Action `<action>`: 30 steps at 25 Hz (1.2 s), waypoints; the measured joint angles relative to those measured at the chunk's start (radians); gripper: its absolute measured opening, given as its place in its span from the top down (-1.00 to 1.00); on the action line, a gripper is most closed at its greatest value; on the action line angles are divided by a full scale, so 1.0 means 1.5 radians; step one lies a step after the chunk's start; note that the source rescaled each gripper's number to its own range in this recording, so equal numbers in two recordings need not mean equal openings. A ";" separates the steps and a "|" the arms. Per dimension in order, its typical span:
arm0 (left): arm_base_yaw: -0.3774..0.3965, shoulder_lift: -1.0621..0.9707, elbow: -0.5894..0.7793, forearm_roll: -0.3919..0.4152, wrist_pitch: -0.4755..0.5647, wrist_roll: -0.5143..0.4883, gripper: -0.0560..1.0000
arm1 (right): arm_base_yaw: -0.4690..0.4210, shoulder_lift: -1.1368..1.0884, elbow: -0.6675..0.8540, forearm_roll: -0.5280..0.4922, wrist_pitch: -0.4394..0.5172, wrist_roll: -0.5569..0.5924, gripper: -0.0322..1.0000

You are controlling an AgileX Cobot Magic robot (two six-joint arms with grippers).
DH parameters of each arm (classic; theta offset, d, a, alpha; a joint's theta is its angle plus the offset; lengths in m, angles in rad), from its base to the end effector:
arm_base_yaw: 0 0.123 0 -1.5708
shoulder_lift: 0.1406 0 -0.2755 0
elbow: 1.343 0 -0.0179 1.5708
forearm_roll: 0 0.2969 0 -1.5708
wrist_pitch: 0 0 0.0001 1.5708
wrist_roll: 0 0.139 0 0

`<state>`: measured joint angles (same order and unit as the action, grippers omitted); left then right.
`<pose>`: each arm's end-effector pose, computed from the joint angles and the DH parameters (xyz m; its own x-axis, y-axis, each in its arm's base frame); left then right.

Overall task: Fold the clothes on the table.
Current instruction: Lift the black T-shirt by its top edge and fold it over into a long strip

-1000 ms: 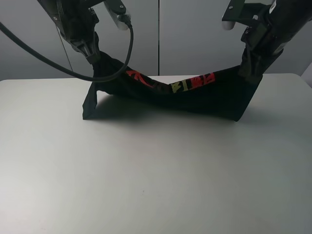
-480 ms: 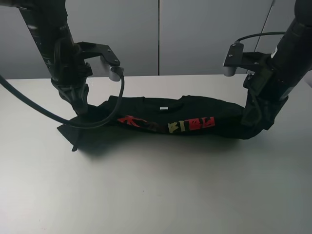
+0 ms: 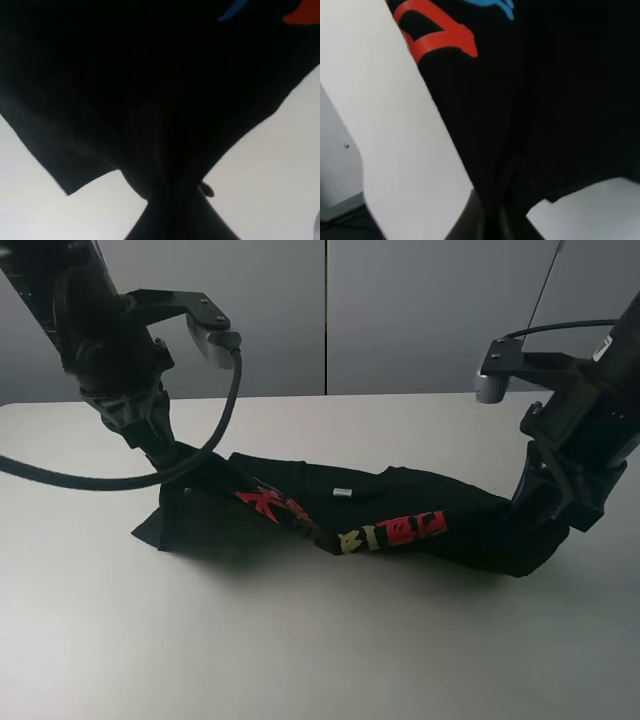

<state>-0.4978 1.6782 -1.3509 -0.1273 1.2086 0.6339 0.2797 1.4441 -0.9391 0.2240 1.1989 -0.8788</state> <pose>0.3237 -0.1947 0.1999 -0.4547 0.8745 -0.1689 0.8891 0.4567 -0.0289 0.2586 0.1042 0.1585 -0.4840 -0.8665 -0.1217 -0.8702 0.4620 0.1713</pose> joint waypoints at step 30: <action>0.000 0.124 0.014 0.137 -0.264 -0.284 0.89 | 0.000 0.138 0.058 -0.177 -0.446 0.342 0.94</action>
<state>-0.4978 1.8644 -1.3294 0.0786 0.8119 0.2085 0.2797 1.6508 -0.8516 -0.0413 0.5300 -0.3661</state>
